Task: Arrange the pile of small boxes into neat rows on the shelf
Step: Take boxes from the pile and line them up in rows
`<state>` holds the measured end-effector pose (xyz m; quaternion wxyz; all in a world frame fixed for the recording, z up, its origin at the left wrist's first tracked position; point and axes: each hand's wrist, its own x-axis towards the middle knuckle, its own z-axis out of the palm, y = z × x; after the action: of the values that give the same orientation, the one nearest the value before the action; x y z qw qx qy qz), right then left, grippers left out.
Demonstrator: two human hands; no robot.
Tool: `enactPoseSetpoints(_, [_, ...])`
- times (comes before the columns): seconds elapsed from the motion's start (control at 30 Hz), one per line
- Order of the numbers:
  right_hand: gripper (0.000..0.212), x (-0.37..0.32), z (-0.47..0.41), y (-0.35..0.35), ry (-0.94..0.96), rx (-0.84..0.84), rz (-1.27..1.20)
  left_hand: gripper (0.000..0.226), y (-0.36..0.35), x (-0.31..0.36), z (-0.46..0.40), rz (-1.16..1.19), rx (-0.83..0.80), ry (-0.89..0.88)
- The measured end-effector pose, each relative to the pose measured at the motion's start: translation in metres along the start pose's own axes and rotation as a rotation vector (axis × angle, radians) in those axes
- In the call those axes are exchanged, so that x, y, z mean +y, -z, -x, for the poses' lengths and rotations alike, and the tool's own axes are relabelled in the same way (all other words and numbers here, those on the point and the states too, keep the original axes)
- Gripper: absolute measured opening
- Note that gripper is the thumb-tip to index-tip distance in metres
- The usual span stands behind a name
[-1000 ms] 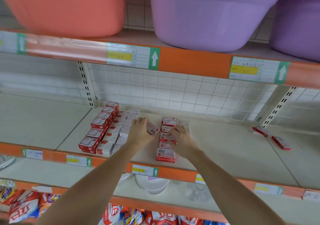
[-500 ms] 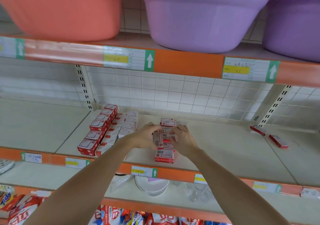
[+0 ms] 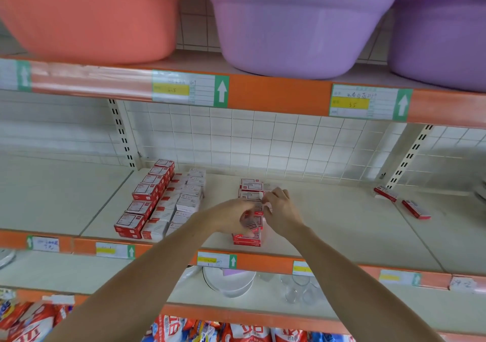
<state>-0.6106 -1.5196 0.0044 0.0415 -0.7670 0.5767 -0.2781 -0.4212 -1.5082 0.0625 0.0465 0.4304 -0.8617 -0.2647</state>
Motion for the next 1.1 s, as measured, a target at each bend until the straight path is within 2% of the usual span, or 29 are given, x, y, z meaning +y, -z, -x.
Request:
enactPoseSetpoints(0.2, [0.015, -0.002, 0.003, -0.003, -0.004, 0.020, 0.004, 0.027, -0.007, -0.002, -0.002, -0.027, 0.052, -0.001])
enactPoseSetpoints(0.43, [0.014, 0.000, 0.005, -0.001, -0.025, 0.045, 0.009, 0.007, -0.011, -0.005, -0.014, -0.203, 0.141, -0.078])
enactPoseSetpoints(0.7, [0.017, 0.009, 0.010, 0.000, -0.065, 0.048, -0.008, 0.023, -0.011, -0.005, -0.022, -0.191, 0.103, -0.087])
enactPoseSetpoints(0.8, [0.017, 0.014, 0.012, 0.000, -0.070, 0.045, -0.010, 0.017, -0.007, -0.004, -0.028, -0.175, 0.070, -0.073])
enactPoseSetpoints(0.87, [0.018, 0.018, 0.013, 0.002, -0.076, 0.040, -0.014, 0.012, -0.006, -0.001, -0.033, -0.146, 0.110, -0.089])
enactPoseSetpoints(1.03, [0.028, 0.039, 0.019, 0.015, -0.115, 0.033, 0.002, 0.026, -0.012, 0.020, -0.058, -0.195, 0.264, -0.105])
enactPoseSetpoints(1.1, [0.036, 0.053, 0.023, 0.023, -0.179, 0.016, 0.015, 0.042, -0.019, 0.030, -0.075, -0.240, 0.272, -0.092])
